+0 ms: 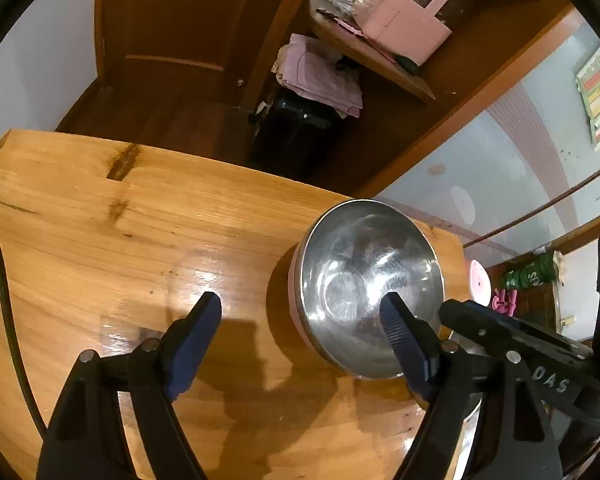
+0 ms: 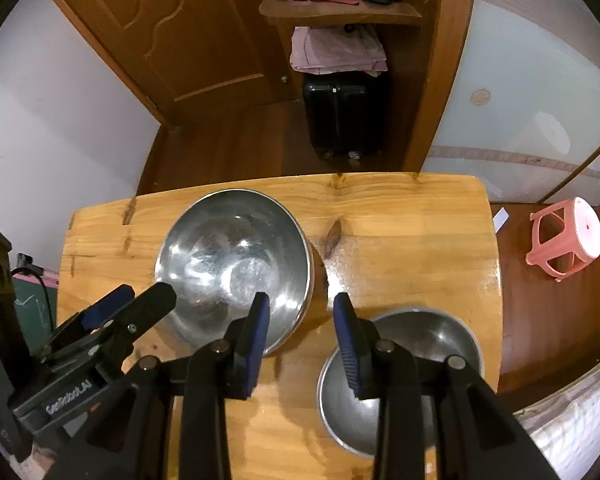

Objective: Organize plates and bowls

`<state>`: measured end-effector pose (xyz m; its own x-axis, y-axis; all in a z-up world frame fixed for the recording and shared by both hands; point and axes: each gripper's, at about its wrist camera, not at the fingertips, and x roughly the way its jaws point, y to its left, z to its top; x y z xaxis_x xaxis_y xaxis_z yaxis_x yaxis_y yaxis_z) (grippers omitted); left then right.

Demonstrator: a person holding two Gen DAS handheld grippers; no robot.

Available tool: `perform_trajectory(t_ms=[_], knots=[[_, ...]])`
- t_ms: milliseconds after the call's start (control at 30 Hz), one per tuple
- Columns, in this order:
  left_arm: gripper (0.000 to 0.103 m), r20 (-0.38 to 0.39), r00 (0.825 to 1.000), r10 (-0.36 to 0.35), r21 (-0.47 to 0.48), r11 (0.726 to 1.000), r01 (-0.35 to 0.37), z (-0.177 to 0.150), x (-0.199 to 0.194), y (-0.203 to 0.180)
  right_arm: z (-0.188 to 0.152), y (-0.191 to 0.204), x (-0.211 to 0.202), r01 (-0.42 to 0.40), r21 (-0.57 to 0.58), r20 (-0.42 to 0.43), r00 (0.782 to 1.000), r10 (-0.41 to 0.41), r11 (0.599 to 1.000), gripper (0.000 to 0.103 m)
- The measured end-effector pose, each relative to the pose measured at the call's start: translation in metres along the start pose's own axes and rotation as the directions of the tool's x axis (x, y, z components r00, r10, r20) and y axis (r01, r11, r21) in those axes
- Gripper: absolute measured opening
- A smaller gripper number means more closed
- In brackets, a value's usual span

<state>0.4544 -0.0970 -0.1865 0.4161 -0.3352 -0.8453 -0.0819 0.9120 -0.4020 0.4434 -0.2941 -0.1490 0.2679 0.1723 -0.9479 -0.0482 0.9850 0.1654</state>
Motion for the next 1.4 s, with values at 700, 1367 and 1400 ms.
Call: perform_trajectory(t_ms=[700, 1367, 1400], knots=[[0.012, -0.067, 0.998, -0.011, 0.008, 1.000, 0.012, 0.007, 0.029, 0.000, 0.003, 0.001, 0.022, 0.035, 0.018, -0.002, 0.999, -0.035, 0.999, 0.009], [0.011, -0.110, 0.994, 0.008, 0.104, 0.995, 0.003, -0.065, -0.116, -0.027, -0.090, 0.028, -0.105, -0.041, 0.013, 0.073, 0.997, 0.040, 0.999, 0.008], [0.011, -0.105, 0.994, 0.008, 0.114, 0.993, 0.004, -0.072, -0.127, -0.030, -0.098, 0.030, -0.116, -0.040, 0.009, 0.082, 0.996, 0.040, 0.999, 0.008]])
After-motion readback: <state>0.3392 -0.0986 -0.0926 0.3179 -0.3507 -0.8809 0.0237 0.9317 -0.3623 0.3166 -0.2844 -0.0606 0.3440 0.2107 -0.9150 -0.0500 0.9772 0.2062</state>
